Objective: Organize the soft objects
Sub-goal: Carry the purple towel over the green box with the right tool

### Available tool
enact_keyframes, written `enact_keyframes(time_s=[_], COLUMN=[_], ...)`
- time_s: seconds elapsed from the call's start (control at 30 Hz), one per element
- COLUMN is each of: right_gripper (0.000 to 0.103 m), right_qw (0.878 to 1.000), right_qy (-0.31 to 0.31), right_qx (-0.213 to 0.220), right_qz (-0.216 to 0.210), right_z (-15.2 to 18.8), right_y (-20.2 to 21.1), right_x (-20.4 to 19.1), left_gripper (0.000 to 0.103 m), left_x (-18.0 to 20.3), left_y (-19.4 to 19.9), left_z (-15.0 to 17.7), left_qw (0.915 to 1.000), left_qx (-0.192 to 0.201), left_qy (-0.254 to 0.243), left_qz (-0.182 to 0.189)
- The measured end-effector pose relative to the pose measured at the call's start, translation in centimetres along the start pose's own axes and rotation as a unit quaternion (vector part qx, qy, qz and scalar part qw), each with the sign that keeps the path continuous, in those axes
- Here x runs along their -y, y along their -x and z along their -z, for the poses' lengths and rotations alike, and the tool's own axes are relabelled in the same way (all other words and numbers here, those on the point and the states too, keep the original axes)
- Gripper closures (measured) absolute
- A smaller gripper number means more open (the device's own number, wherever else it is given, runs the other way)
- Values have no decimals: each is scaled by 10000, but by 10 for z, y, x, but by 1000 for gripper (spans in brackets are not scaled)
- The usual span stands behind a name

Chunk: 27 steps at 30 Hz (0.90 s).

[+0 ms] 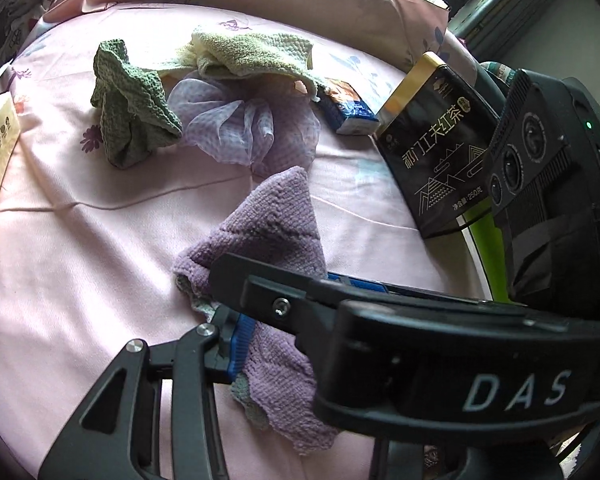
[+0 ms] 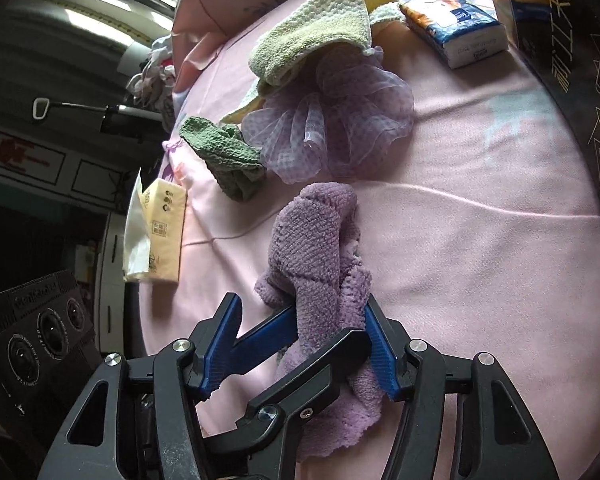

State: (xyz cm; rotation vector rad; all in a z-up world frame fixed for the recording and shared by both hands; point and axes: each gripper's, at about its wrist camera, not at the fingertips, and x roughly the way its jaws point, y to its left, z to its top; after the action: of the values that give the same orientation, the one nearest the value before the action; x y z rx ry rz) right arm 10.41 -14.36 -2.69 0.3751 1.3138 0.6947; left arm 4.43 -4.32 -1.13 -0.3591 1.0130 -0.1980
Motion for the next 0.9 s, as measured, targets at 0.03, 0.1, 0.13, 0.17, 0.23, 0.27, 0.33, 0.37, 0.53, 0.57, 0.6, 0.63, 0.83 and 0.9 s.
enact_keyframes(time_s=[0.03, 0.1, 0.13, 0.17, 0.23, 0.27, 0.33, 0.37, 0.53, 0.57, 0.6, 0.63, 0.83, 0.9], right_gripper=[40, 40, 40, 40, 40, 40, 40, 40, 40, 40, 40, 40, 40, 40], right_qw=[10000, 9999, 9998, 9996, 9989, 9983, 9965, 9954, 9867, 9838, 9810, 9783, 9609, 9518], right_qy=[20, 63, 97, 144, 255, 303, 377, 405, 532, 563, 557, 536, 174, 109], right_qx=[30, 103, 153, 218, 366, 458, 708, 834, 1483, 1643, 1791, 1934, 2709, 3045], right_qz=[-13, -46, -74, -99, -140, -170, -213, -233, -402, -449, -489, -510, -551, -347], right_z=[0, 0, 0, -1, -1, -1, -1, -2, -4, -4, -3, -2, 8, 14], right_y=[2, 7, 11, 15, 25, 31, 46, 55, 108, 120, 130, 141, 196, 213], right_x=[-1, -5, -6, -8, -12, -14, -16, -17, -13, -12, -9, -6, 29, 39], left_gripper=[67, 67, 67, 67, 67, 67, 67, 67, 67, 67, 67, 67, 67, 67], left_x=[1, 3, 4, 6, 14, 19, 31, 38, 85, 96, 107, 117, 174, 195], left_y=[1, 6, 8, 11, 18, 22, 30, 34, 50, 52, 53, 57, 48, 41], left_z=[0, -1, -1, -2, -4, -6, -10, -13, -25, -27, -29, -28, -37, -39], left_qw=[10000, 9998, 9995, 9992, 9978, 9968, 9944, 9931, 9832, 9802, 9775, 9746, 9635, 9602], left_qx=[58, 201, 292, 376, 595, 708, 905, 992, 1467, 1576, 1643, 1688, 1748, 1730], left_qy=[-34, -76, -96, -132, -290, -369, -535, -615, -1083, -1193, -1325, -1471, -2013, -2177], left_qz=[2, 51, 72, 78, 61, 61, 79, 92, 82, 60, 46, 51, 233, 252])
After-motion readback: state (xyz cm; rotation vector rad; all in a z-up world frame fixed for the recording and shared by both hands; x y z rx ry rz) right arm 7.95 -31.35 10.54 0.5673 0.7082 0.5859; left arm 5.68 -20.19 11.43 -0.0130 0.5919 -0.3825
